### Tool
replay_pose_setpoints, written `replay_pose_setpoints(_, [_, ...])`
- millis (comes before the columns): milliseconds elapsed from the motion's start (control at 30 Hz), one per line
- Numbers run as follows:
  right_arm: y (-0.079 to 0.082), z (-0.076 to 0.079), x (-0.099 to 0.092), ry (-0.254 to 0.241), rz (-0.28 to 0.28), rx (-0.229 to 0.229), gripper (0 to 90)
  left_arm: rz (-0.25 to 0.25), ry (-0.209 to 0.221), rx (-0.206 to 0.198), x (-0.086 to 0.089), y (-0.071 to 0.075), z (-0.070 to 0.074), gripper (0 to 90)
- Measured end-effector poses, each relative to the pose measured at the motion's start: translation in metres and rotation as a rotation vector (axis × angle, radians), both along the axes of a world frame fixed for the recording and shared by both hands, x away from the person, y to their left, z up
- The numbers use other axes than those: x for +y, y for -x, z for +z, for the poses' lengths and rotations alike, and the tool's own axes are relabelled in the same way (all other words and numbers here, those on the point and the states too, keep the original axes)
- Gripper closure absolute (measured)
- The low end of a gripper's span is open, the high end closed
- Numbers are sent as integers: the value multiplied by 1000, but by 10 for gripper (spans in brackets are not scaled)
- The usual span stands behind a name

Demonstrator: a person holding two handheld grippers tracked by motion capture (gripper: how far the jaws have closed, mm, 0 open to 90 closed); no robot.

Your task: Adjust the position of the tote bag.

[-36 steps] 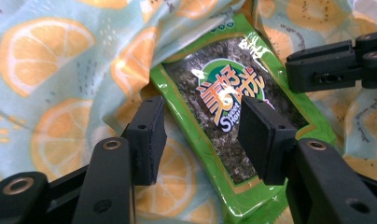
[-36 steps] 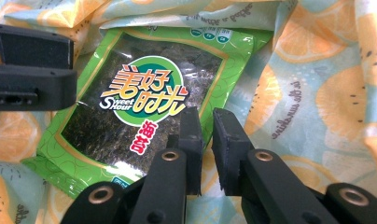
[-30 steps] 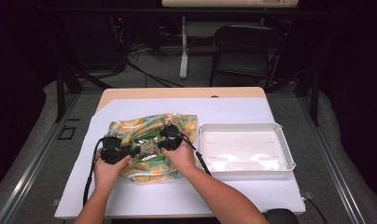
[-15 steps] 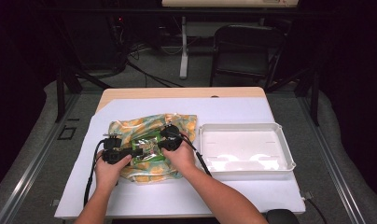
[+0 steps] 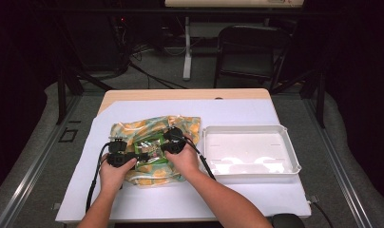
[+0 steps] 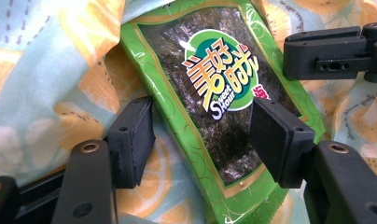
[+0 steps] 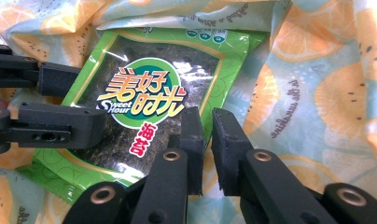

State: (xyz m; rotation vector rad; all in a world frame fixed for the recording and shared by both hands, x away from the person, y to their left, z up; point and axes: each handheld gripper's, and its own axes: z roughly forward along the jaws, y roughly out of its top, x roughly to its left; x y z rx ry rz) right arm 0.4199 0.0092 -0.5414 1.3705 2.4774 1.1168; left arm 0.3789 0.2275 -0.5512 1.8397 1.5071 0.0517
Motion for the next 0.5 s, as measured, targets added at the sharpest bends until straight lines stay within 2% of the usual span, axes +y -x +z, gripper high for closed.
replay_pose_setpoints(133, [0, 1, 0, 15, 6, 0, 832, 17, 7, 9, -1, 0, 1, 405])
replay_pose_setpoints(300, [1, 0, 0, 3, -5, -1, 831, 23, 19, -5, 0, 0, 4, 422])
replay_pose_setpoints(433, [0, -1, -1, 8, -11, -6, 830, 29, 48, -18, 2, 1, 9, 433])
replay_pose_setpoints(500, [0, -1, -1, 12, -12, -3, 829, 27, 47, -21, 1, 1, 10, 436])
